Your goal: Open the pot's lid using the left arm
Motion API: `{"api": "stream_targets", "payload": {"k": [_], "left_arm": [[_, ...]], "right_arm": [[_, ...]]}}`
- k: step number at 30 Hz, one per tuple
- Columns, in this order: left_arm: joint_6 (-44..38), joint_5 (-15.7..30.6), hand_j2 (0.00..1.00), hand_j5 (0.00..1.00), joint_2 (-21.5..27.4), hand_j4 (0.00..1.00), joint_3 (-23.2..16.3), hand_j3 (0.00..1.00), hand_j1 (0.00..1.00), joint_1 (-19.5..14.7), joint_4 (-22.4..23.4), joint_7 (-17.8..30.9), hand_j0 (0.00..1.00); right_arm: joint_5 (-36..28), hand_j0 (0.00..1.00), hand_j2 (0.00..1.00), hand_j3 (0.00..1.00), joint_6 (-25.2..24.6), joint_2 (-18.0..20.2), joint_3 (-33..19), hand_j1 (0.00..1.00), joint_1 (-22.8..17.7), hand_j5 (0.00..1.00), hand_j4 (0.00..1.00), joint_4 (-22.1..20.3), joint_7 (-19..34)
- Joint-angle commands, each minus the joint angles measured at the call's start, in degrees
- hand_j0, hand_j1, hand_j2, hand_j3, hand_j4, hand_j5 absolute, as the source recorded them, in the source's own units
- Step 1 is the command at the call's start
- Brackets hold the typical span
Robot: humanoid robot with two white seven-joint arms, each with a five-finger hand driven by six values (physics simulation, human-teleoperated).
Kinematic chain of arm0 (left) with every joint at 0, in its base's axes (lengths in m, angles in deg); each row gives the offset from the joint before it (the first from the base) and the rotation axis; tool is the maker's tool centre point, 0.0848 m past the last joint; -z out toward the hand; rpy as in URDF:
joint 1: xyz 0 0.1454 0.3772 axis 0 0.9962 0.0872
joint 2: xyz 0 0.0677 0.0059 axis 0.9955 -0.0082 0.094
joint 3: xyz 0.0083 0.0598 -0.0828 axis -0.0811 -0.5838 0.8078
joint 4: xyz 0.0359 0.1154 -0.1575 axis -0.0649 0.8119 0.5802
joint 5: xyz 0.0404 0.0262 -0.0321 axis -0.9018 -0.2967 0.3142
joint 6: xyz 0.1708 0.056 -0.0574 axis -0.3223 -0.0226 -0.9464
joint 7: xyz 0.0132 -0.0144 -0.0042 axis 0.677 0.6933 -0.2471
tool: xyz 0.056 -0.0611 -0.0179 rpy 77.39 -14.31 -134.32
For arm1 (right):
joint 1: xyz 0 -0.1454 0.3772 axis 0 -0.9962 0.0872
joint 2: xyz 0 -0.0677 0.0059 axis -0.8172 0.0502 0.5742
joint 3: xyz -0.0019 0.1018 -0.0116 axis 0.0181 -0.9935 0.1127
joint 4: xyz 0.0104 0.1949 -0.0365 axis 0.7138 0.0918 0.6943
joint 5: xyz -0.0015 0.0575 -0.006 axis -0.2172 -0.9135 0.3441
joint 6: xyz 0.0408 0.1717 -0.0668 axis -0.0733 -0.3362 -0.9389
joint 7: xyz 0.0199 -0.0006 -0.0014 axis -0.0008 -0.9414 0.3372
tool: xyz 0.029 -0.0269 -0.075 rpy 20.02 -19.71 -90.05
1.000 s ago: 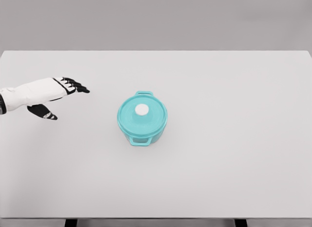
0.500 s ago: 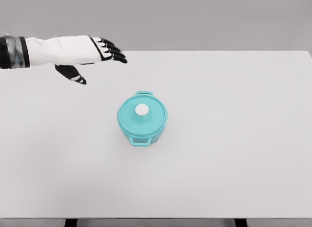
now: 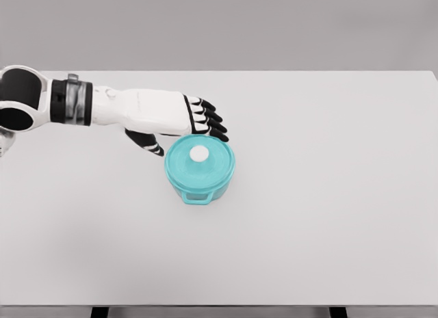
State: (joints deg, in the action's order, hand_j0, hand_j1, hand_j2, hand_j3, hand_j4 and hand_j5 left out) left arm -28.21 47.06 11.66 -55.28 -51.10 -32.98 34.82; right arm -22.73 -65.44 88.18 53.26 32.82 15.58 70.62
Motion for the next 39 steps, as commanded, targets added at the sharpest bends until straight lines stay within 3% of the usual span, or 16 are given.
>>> {"api": "stream_targets", "payload": {"k": [1, 7, 13, 16, 21, 28, 39], "left_arm": [[-0.1, -2.2, 1.00, 1.00, -3.0, 1.00, -0.4, 1.00, 1.00, 0.0, 2.1, 0.0, 1.00], [-0.1, -5.7, 1.00, 1.00, -5.3, 1.00, -3.5, 1.00, 1.00, 0.2, 3.9, 0.0, 1.00], [-0.1, -7.1, 1.00, 1.00, -5.8, 1.00, -3.8, 1.00, 1.00, 0.3, 4.5, 0.0, 1.00], [-0.1, -10.6, 0.97, 0.97, -6.6, 0.97, -4.4, 0.97, 0.97, 0.3, 5.4, 0.0, 0.97], [-0.1, -10.8, 0.95, 0.95, -6.7, 0.95, -4.5, 0.95, 0.95, 0.3, 5.8, 0.0, 0.95], [-0.1, -12.8, 0.84, 0.84, -7.5, 0.84, -5.2, 0.84, 0.84, 0.3, 5.8, 0.0, 0.84], [-0.1, -12.9, 0.81, 0.81, -7.5, 0.81, -5.3, 0.81, 0.81, 0.4, 6.1, 0.0, 0.81]], "right_arm": [[0.0, 1.00, 1.00, 1.00, 0.0, 0.0, 0.0, 1.00, 0.0, 1.00, 1.00, 0.0, 0.0], [0.0, 1.00, 1.00, 1.00, 0.0, 0.0, 0.0, 1.00, 0.0, 1.00, 1.00, 0.0, 0.1], [0.0, 1.00, 1.00, 1.00, 0.0, 0.0, 0.0, 1.00, 0.0, 1.00, 1.00, 0.0, 0.0], [0.0, 1.00, 1.00, 1.00, 0.0, 0.0, 0.0, 1.00, 0.0, 1.00, 1.00, 0.0, 0.1], [0.0, 1.00, 1.00, 1.00, 0.0, 0.0, 0.0, 1.00, 0.0, 1.00, 1.00, 0.0, 0.1], [0.0, 1.00, 1.00, 1.00, 0.0, 0.0, 0.0, 1.00, 0.0, 1.00, 1.00, -0.1, 0.0], [0.0, 1.00, 1.00, 1.00, 0.0, 0.0, 0.0, 1.00, 0.0, 1.00, 1.00, 0.0, 0.0]]}}
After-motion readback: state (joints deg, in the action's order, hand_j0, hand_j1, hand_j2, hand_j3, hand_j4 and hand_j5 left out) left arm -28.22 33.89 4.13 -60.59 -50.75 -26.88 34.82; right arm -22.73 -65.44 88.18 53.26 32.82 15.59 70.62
